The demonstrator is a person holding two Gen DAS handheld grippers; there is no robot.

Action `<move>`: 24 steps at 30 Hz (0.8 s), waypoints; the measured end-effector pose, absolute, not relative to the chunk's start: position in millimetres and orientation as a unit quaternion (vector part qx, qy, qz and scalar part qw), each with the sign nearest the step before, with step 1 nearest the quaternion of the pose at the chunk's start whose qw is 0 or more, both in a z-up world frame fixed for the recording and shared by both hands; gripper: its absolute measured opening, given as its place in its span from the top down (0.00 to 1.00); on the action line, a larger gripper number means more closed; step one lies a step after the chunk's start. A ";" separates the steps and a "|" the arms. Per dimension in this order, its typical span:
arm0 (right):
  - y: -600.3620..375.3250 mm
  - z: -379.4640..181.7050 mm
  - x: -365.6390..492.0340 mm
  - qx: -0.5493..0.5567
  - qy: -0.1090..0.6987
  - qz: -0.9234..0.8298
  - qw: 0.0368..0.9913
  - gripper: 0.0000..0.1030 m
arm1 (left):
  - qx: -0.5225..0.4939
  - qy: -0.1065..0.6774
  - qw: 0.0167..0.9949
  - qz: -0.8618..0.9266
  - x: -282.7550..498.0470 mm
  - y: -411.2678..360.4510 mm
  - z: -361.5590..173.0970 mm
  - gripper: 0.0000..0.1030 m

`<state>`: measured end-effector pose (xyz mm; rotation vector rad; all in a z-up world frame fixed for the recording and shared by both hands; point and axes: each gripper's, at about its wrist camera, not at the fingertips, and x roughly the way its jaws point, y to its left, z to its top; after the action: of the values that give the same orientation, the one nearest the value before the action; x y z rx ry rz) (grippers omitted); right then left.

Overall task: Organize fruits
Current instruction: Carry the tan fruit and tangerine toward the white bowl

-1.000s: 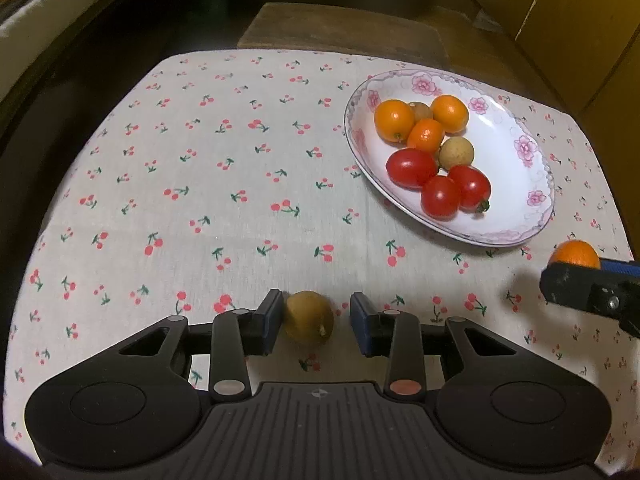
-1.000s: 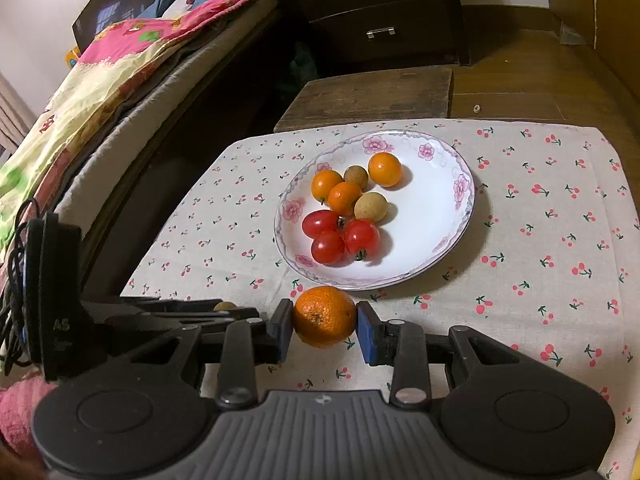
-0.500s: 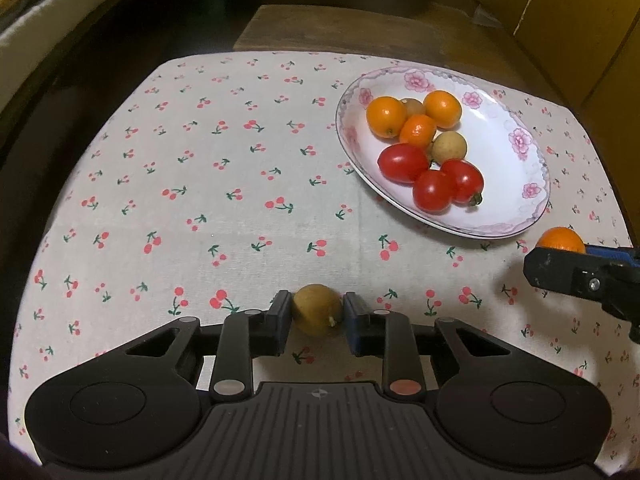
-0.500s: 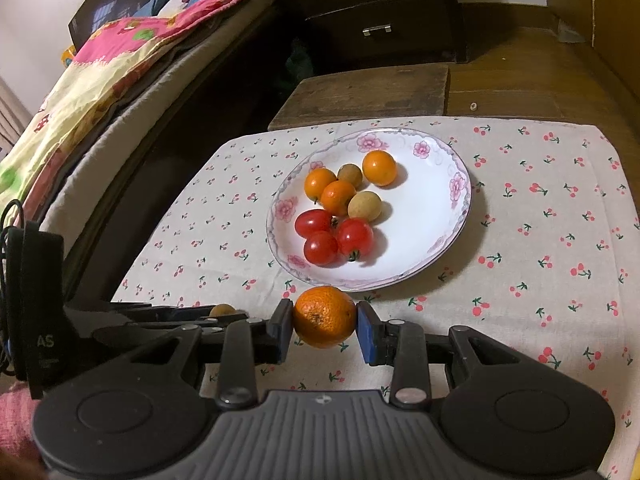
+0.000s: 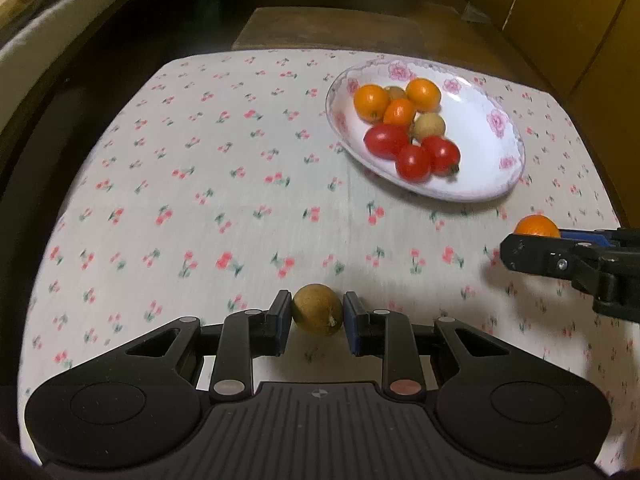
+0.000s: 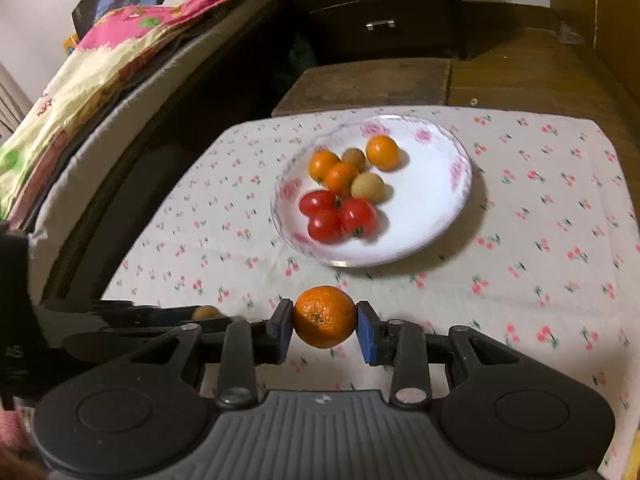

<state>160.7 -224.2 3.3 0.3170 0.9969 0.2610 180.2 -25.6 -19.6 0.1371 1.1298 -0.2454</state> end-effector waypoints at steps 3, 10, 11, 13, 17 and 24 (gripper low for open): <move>-223.5 2.2 148.0 0.147 0.478 0.120 0.858 0.66 | 0.072 0.534 0.836 -0.106 169.1 -23.6 -15.8 0.66; -221.0 4.1 142.1 0.137 0.478 0.110 0.860 0.66 | 0.080 0.524 0.840 -0.118 167.4 -34.8 -5.7 0.66; -221.1 4.9 144.6 0.135 0.477 0.109 0.862 0.66 | 0.078 0.522 0.841 -0.121 168.8 -36.7 -4.9 0.66; -222.8 5.9 150.3 0.137 0.475 0.104 0.863 0.66 | 0.085 0.516 0.844 -0.124 171.5 -41.6 -3.1 0.66; -226.5 6.8 157.8 0.139 0.472 0.102 0.864 0.66 | 0.084 0.508 0.849 -0.120 182.1 -44.4 -1.1 0.66; -235.7 13.4 170.3 0.150 0.460 0.100 0.869 0.66 | 0.076 0.500 0.854 -0.122 196.6 -52.7 2.5 0.66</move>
<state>170.3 -235.7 13.4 0.3139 0.9627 0.2082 196.6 -52.7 2.5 0.1609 1.0516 -0.2565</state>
